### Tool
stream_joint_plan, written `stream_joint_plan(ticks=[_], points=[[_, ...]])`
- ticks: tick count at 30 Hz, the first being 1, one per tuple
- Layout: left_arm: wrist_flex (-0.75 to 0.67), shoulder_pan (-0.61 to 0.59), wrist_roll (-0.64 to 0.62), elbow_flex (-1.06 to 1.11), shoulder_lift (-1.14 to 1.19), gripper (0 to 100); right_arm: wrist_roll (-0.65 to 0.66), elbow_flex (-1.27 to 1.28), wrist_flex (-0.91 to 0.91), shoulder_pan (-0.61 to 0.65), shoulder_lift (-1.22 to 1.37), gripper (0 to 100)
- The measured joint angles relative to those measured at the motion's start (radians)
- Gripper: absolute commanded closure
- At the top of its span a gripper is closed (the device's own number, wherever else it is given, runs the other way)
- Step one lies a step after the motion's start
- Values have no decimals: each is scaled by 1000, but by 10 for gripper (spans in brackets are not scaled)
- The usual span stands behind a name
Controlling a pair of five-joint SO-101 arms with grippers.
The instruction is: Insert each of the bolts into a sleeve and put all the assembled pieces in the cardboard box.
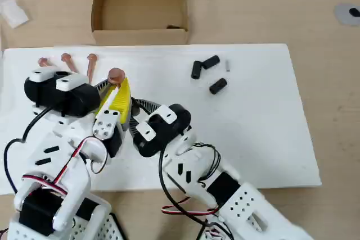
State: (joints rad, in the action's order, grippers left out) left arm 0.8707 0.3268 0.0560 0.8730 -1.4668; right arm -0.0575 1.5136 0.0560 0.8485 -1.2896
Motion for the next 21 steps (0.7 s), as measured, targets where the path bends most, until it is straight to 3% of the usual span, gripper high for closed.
stream_joint_plan(ticks=[21], points=[[0, 43, 6, 51, 0, 995, -3, 0, 2, -5, 2, 989]])
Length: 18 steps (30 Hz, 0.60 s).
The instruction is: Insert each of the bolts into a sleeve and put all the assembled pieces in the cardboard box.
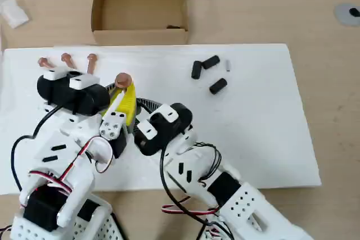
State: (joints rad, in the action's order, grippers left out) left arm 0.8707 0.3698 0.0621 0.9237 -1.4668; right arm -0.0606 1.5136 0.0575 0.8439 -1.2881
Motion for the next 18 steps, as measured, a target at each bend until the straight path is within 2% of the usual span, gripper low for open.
stream_joint_plan(ticks=[7, 12, 18], points=[[0, 0, 0, 0, -2, 989, 0, 0, 0, 0, 0, 989], [3, 0, 46, 0, -2, 940, 0, 0, 0, 0, 0, 989], [98, -12, 51, 2, 0, 933, 2, -5, 12, 3, 0, 989]])
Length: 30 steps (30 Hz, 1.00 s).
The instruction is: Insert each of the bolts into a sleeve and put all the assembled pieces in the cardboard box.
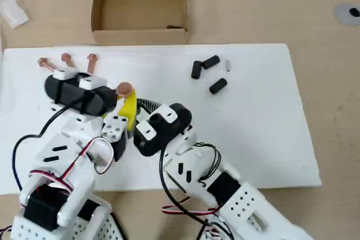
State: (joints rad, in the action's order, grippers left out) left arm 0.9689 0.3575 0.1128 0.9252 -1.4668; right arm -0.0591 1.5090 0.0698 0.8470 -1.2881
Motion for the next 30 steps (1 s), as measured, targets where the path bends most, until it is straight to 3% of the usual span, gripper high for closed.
stream_joint_plan(ticks=[11, 19, 22, 26, 30], points=[[209, -2, -34, -107, 5, 852, 0, -2, 17, -3, 0, 989], [420, -9, -44, -371, 213, 836, 0, -3, 15, -6, 9, 989], [445, -77, -44, -483, 278, 856, 0, -23, 17, -61, 9, 989], [446, -238, -44, -552, 356, 1000, 0, -98, 34, -127, 28, 989], [448, -356, -23, -559, 410, 995, 0, -233, 87, -176, 140, 989]])
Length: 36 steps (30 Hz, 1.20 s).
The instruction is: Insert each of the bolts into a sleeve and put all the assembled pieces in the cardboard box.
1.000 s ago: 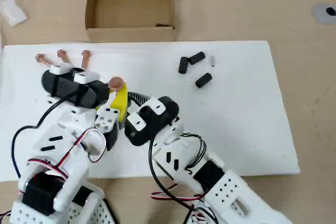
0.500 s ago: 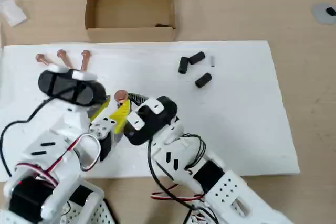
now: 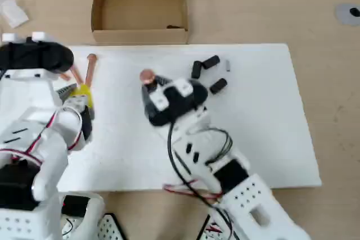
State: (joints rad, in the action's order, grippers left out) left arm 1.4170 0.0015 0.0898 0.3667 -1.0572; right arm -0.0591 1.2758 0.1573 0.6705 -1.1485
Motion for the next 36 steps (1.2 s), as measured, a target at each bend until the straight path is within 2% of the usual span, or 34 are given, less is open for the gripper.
stream_joint_plan(ticks=[5, 9, 26, 36], points=[[0, -107, 5, 5, -5, 994, 0, -235, 6, -69, 258, 989], [0, -146, 5, 58, -38, 994, 0, -473, 6, -115, 503, 989], [-127, -146, 69, 396, -304, 995, 0, -1445, 9, -272, 1600, 989], [-132, -146, 69, 428, -318, 995, 0, -1884, 164, -321, 2010, 987]])
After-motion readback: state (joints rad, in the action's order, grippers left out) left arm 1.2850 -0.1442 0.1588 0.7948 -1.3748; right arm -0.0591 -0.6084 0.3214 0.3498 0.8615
